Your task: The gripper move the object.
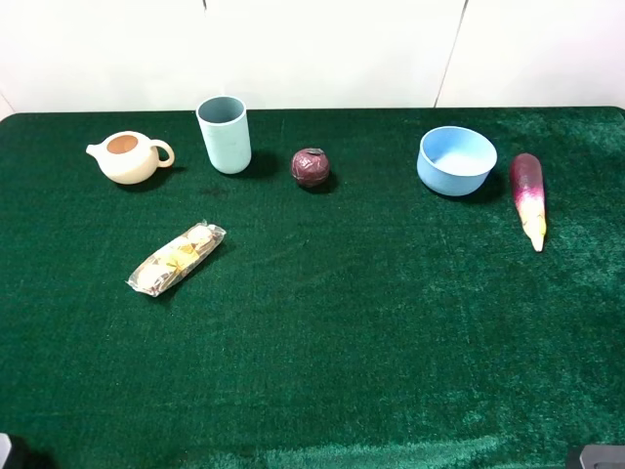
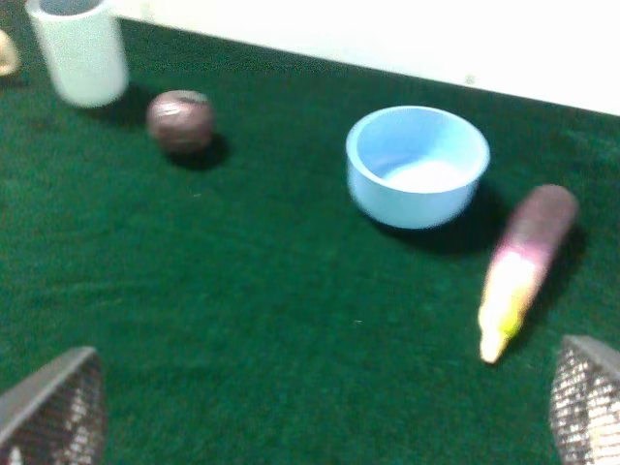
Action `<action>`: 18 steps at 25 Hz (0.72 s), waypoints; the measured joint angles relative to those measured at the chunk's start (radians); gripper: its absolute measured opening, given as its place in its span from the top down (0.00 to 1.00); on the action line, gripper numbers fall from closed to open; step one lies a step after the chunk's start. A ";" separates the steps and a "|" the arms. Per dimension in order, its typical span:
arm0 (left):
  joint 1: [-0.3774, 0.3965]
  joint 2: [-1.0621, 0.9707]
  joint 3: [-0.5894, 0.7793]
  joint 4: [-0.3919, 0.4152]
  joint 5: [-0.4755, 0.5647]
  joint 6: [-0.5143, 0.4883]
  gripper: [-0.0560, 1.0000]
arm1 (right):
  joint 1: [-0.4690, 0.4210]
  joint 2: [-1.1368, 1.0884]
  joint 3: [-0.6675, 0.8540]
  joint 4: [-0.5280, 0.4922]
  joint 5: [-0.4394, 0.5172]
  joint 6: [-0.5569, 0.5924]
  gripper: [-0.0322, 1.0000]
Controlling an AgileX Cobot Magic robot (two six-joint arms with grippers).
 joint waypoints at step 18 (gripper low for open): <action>0.000 0.000 0.000 0.016 0.000 0.000 0.15 | -0.255 0.000 0.000 0.000 0.000 -0.003 0.30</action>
